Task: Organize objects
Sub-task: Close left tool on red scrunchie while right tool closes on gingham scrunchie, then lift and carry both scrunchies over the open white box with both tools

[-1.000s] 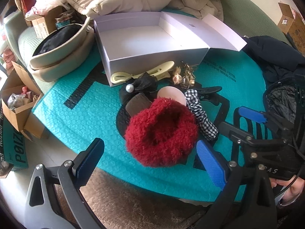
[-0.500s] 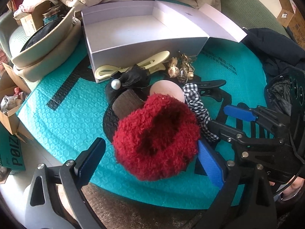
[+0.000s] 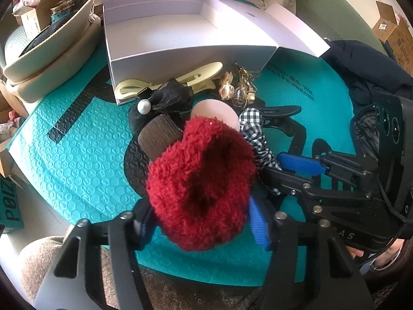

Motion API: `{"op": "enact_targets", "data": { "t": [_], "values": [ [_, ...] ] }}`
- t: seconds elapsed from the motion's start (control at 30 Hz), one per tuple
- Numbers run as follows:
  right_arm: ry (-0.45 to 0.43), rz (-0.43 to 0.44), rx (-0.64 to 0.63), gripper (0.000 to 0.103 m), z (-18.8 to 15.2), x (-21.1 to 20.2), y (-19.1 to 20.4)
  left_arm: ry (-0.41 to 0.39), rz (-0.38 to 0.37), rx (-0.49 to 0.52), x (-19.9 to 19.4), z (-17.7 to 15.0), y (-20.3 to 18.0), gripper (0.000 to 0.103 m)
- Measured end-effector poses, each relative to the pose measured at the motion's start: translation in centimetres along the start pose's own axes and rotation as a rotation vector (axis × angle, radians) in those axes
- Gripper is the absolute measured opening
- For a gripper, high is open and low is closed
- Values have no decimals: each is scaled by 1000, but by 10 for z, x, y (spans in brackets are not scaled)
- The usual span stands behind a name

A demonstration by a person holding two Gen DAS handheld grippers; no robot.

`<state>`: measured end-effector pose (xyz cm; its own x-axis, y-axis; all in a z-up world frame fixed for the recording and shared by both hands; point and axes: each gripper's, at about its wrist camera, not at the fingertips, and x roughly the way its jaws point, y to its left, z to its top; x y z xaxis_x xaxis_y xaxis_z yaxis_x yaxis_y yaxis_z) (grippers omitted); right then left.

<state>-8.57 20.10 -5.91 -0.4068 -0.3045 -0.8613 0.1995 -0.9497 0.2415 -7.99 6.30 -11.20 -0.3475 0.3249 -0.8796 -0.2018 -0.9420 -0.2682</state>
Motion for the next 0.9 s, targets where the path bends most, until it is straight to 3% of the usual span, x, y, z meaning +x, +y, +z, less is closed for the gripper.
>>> {"op": "enact_targets", "data": {
  "t": [0.07,0.3,0.9],
  "values": [
    [-2,21,9,16,-2,0,1,0,17,14,-1,1,-4,51],
    [-26,6,14,15,-9,-12,2,-18,25,26,-17,-5,-7,43],
    [-111,-10,-26,15,-35,-64,26,-111,69,56,-76,-30,-25,41]
  ]
}}
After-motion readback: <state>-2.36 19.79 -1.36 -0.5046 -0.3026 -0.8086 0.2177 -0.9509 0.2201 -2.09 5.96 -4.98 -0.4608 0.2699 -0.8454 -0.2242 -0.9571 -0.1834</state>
